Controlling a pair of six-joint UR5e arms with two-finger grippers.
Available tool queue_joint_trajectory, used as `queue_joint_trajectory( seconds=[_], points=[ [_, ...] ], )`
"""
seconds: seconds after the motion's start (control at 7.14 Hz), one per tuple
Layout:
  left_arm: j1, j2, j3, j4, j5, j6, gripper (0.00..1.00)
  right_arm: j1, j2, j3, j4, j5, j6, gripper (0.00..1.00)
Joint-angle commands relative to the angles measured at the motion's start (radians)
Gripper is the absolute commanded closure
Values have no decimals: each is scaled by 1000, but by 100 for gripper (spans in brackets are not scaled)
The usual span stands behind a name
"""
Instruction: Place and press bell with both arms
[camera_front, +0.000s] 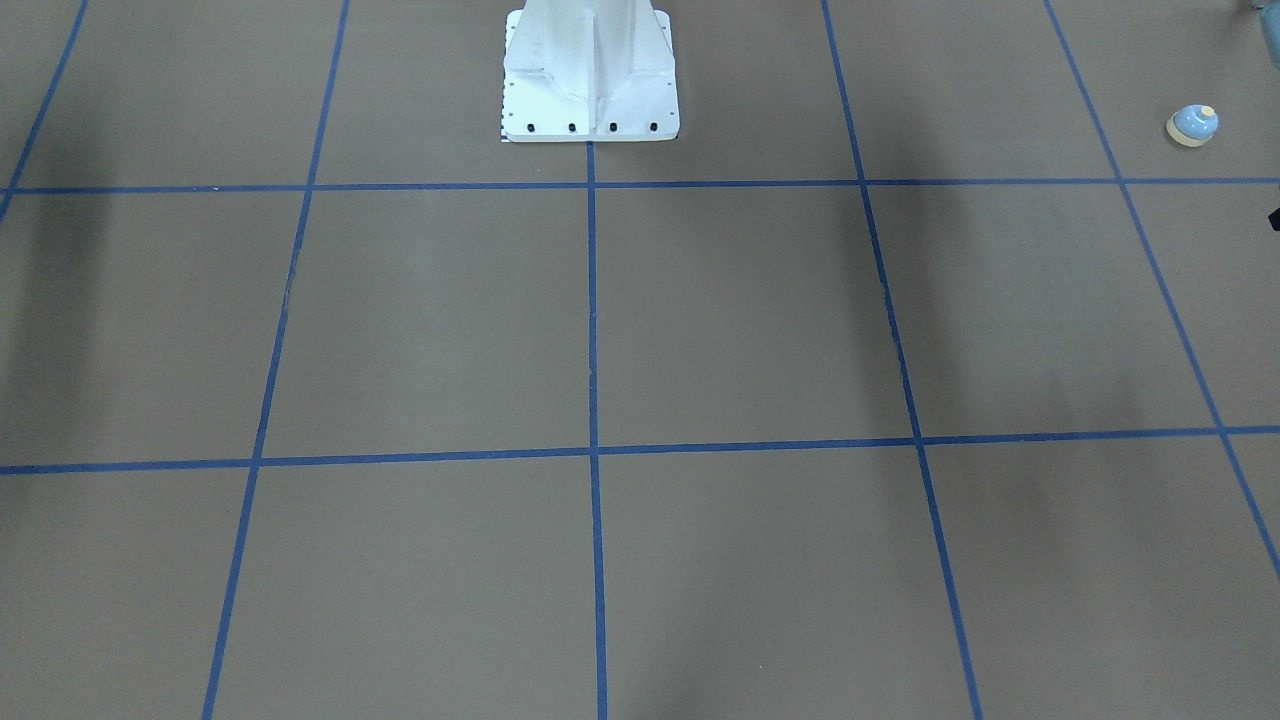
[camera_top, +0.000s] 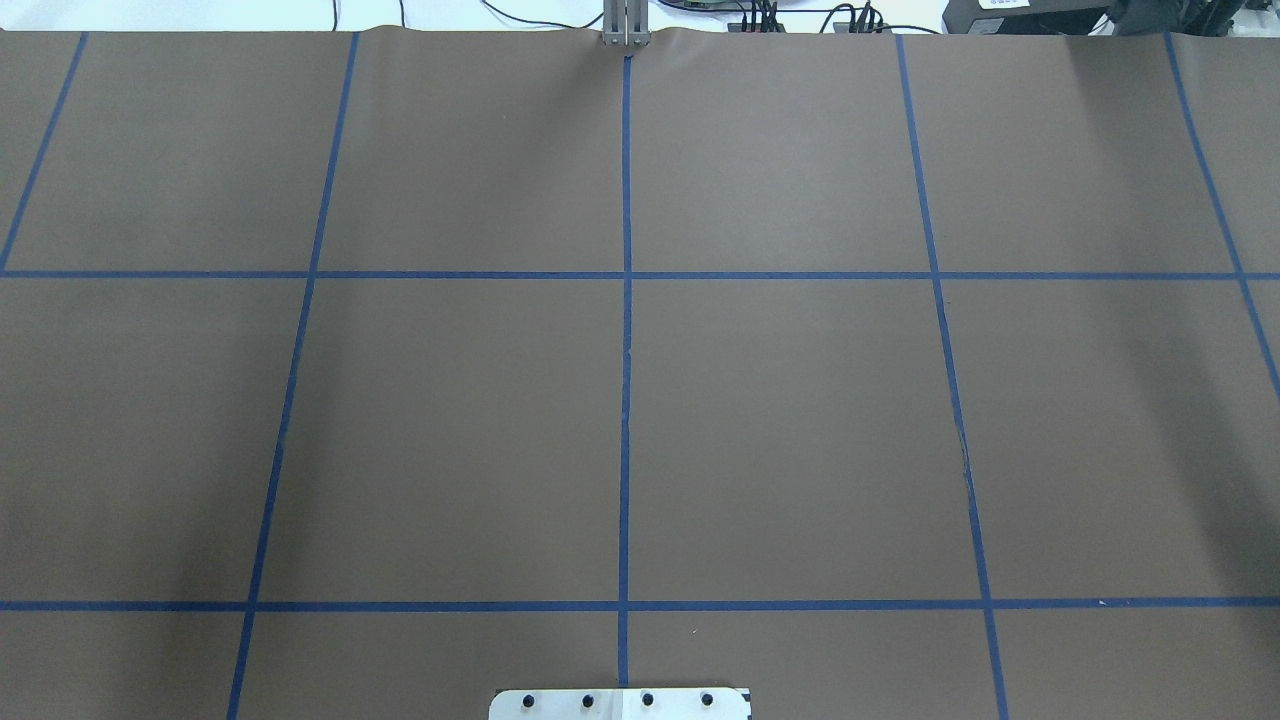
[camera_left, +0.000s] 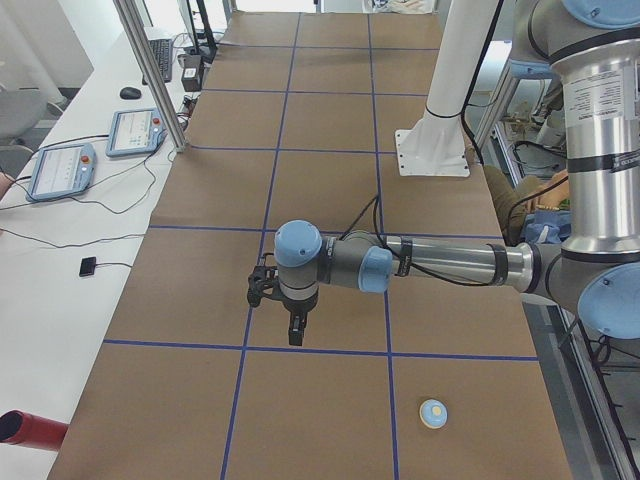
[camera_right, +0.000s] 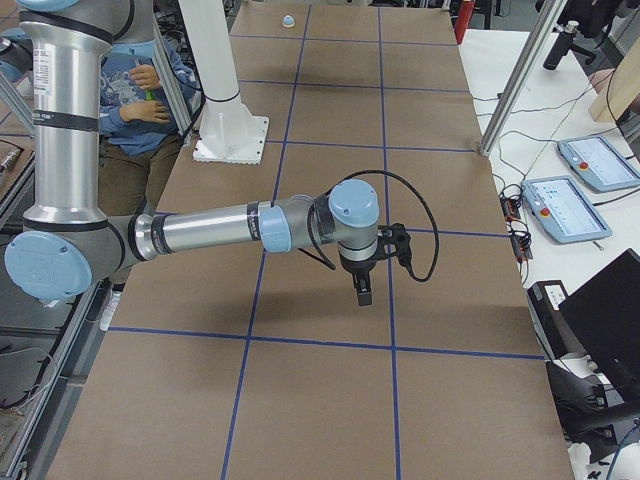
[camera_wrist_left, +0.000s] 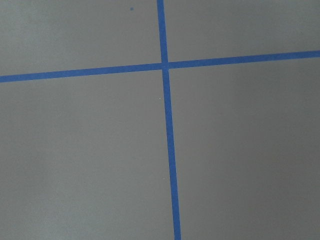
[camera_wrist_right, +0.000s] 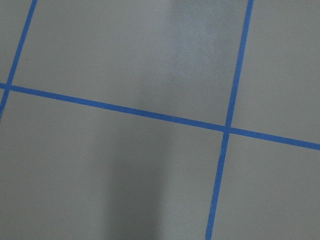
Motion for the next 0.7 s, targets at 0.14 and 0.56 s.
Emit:
queue_joint_trajectory(
  seconds=[0.14, 0.56],
  points=[
    [-2, 13, -18, -7, 3, 0, 0, 11, -22, 1, -37, -10, -1, 0],
    [-2, 13, -42, -13, -5, 2, 0, 9, -55, -8, -12, 2, -2, 0]
  ],
)
